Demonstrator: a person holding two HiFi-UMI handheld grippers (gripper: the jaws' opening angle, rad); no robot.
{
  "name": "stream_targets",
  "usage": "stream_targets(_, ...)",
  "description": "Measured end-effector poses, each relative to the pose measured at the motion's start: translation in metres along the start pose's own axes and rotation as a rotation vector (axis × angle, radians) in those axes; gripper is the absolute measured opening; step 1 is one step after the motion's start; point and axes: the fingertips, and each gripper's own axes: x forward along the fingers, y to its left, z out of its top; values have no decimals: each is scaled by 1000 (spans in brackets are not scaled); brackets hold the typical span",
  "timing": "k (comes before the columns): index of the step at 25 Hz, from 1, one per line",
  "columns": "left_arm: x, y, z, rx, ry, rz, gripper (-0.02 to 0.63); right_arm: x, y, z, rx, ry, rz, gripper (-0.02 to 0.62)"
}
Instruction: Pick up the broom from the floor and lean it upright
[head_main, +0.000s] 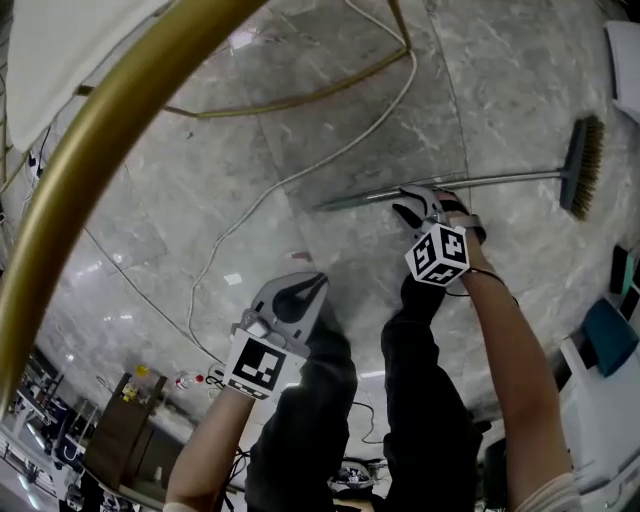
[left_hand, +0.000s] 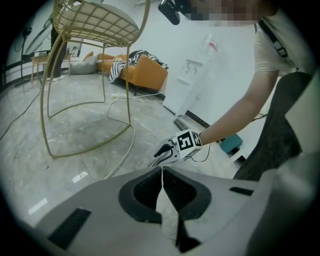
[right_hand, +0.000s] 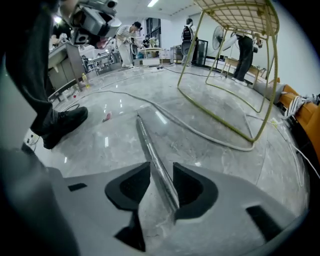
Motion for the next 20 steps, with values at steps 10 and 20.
stream_targets(10,30,26,6,47,-16,-11,11,38,12,-4,-128,14,107,127)
stream_targets(20,19,41,17,-49,-2,23,11,28,15,4,-210,4,159,98)
